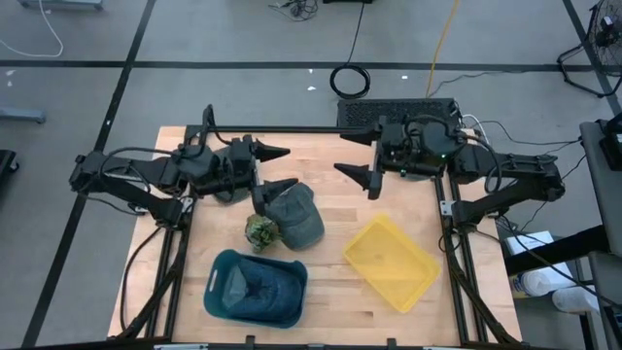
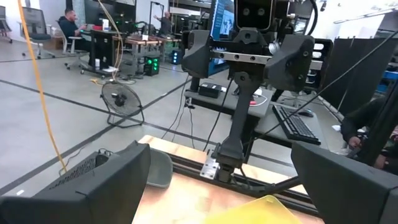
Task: Pick & Place hat
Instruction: Put the middle black cap into the yellow bin
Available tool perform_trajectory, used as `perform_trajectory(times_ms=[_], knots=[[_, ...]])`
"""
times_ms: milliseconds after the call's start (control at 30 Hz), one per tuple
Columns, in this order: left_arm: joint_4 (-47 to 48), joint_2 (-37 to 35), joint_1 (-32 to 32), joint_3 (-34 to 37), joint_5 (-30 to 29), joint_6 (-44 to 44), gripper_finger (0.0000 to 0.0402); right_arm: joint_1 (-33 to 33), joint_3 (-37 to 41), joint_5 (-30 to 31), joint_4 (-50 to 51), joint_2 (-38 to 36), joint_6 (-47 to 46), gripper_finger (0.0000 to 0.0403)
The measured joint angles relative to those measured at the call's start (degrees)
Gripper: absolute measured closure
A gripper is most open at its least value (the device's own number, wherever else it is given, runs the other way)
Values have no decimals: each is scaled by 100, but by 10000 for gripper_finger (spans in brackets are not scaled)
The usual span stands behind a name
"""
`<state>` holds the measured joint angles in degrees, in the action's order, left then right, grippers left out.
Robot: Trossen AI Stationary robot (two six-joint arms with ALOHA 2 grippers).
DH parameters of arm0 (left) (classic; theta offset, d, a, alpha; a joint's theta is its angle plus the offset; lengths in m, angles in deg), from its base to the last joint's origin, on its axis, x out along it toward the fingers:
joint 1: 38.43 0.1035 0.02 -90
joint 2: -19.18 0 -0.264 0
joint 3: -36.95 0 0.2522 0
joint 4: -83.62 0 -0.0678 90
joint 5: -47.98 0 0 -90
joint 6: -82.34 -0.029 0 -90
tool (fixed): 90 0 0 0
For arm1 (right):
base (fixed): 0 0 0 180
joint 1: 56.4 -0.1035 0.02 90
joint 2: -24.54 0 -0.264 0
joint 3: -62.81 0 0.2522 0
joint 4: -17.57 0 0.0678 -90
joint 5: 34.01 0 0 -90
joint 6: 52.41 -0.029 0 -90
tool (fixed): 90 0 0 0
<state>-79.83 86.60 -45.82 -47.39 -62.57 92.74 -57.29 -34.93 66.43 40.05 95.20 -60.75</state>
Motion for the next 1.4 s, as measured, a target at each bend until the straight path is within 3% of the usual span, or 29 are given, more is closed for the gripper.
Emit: perform_trajectory(times_ms=[133,433,667,833,1067,1400], knots=[[0,0,34,0,2,21,4,0,0,163,26,17,176,35],[9,0,36,0,-45,22,4,11,0,1340,449,9,354,35],[15,0,180,0,-45,133,4,13,0,2585,1104,9,464,35],[24,0,308,0,-40,199,4,13,0,3032,1195,9,668,35],[95,0,558,0,-212,209,4,15,0,3174,1173,9,756,35],[1222,0,929,2,-1445,706,4,14,0,3174,1173,9,756,35]])
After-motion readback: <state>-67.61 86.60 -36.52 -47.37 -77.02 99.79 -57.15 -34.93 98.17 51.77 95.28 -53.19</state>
